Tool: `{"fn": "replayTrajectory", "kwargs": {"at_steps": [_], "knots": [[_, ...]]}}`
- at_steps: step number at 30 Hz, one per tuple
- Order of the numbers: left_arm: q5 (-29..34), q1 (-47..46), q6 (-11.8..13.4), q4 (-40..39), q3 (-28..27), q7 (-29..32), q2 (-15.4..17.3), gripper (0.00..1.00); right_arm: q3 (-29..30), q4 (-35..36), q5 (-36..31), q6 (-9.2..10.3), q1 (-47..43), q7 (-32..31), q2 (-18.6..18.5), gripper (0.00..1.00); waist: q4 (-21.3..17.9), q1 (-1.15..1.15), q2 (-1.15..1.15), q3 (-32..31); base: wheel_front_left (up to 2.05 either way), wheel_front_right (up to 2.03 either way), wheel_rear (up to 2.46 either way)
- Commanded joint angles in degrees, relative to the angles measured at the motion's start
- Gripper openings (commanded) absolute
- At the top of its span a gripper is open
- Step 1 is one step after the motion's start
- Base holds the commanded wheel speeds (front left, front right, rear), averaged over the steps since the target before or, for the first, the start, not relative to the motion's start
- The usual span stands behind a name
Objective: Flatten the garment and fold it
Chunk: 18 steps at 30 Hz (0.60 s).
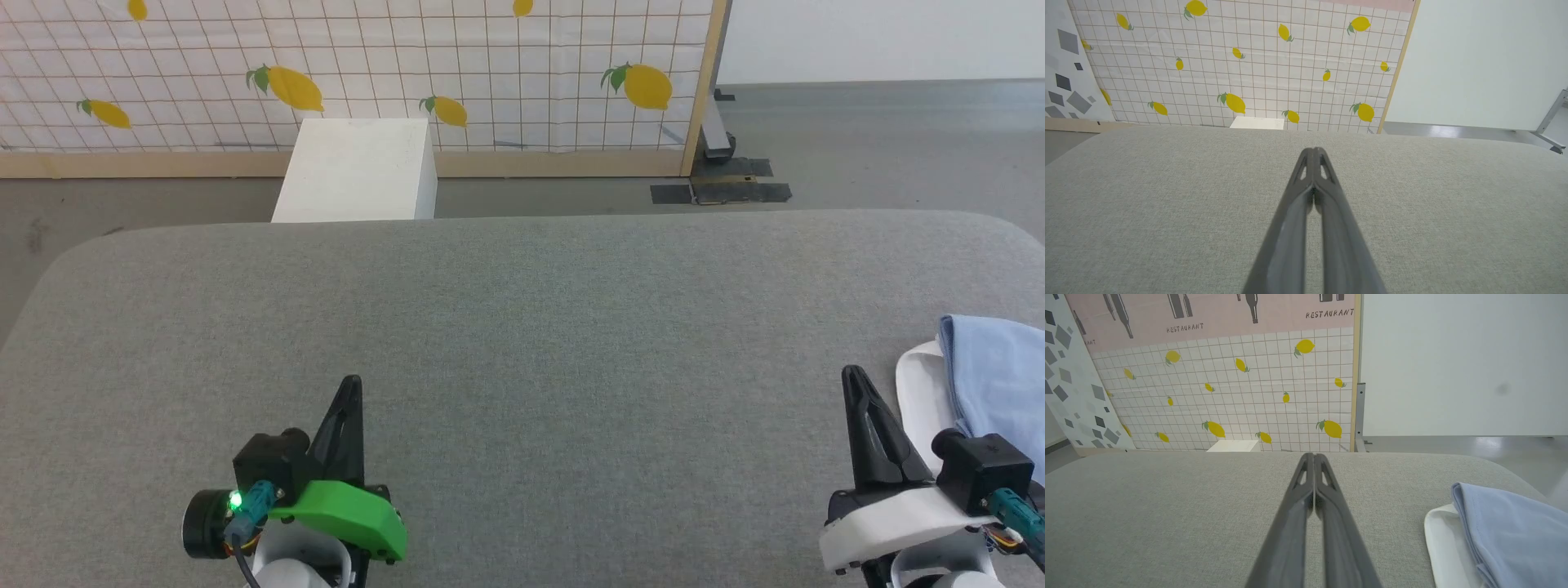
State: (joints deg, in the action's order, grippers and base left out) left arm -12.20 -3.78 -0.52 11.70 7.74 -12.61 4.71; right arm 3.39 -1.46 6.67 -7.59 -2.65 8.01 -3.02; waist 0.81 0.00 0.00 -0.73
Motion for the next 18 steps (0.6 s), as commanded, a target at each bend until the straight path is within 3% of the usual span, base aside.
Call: {"fn": "replayTrajectory", "kwargs": {"at_steps": [1, 18], "knots": [[0.7, 0.5, 0.1, -0.5, -0.4, 0.3, -0.2, 0.00, -0.2, 0.2, -0.5, 0.01, 0.4, -0.3, 0.0, 0.00, 0.0, 0.00, 0.00, 0.0, 0.00, 0.00, 0.00], [2.5, 1.0, 0.1, -2.3, -1.6, 2.3, -0.5, 0.00, -0.7, 0.4, -1.5, 0.03, 0.7, -1.5, 0.0, 0.00, -0.1, 0.00, 0.00, 0.1, 0.00, 0.00, 0.00]]}}
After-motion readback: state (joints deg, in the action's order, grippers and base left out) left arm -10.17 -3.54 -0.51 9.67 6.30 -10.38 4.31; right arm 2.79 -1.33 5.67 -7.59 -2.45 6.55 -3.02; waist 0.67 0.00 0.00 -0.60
